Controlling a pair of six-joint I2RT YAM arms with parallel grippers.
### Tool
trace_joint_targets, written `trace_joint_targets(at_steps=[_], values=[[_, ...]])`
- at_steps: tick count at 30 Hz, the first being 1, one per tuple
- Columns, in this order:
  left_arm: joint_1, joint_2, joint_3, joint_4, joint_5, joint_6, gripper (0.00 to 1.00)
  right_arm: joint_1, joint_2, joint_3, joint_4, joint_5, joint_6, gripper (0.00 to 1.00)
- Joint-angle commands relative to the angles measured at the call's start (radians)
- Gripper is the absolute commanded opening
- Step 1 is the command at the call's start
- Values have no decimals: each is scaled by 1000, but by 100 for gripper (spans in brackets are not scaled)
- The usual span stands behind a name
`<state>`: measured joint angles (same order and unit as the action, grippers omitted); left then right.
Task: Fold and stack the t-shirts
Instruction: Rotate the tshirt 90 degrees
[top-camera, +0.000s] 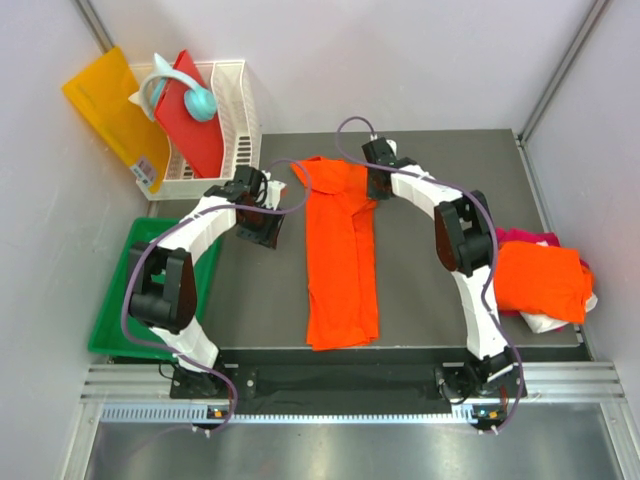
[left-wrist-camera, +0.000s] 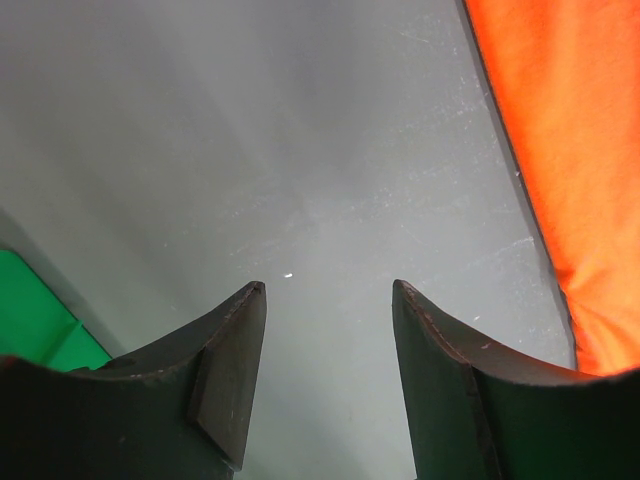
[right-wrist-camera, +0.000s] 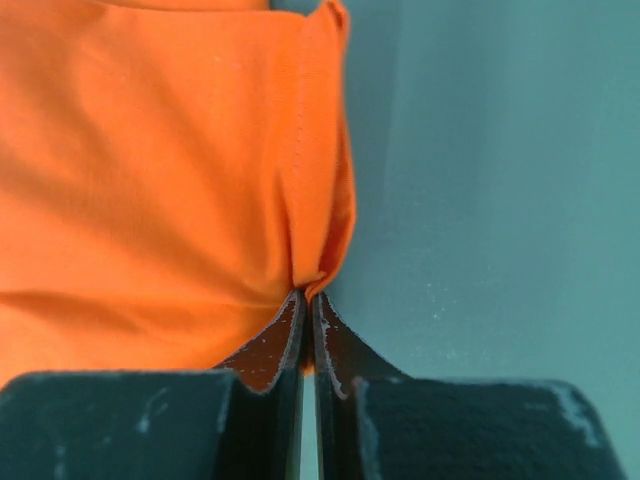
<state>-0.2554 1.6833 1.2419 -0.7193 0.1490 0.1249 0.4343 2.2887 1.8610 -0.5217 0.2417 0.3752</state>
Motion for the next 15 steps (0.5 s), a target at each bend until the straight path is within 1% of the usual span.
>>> trace_joint_targets(at_steps=[1,2,4,5,8,9,11,15], values=[[5,-19,7,17,7,-1,58,-20,25,43,-47,16,24,9],[5,-19,7,17,12,-2,59,-20,8,37,-26,16,25,19],[5,-19,8,15,21,-1,59,-20,-30,-6,26,22,24,31],[5,-19,10,14,33,-1,59,-20,-78,-25,93,24,22,44],[5,-22,16,12,50,-7,59,-20,-113,6,121,18,21,60],[5,-20,17,12,55,-5,59,-19,-112,56,115,16,19,63],[5,-14,24,12,55,-8,59,-13,-109,95,104,13,24,66],[5,-8,22,8,63,-10,59,9,-101,148,118,-2,8,66]])
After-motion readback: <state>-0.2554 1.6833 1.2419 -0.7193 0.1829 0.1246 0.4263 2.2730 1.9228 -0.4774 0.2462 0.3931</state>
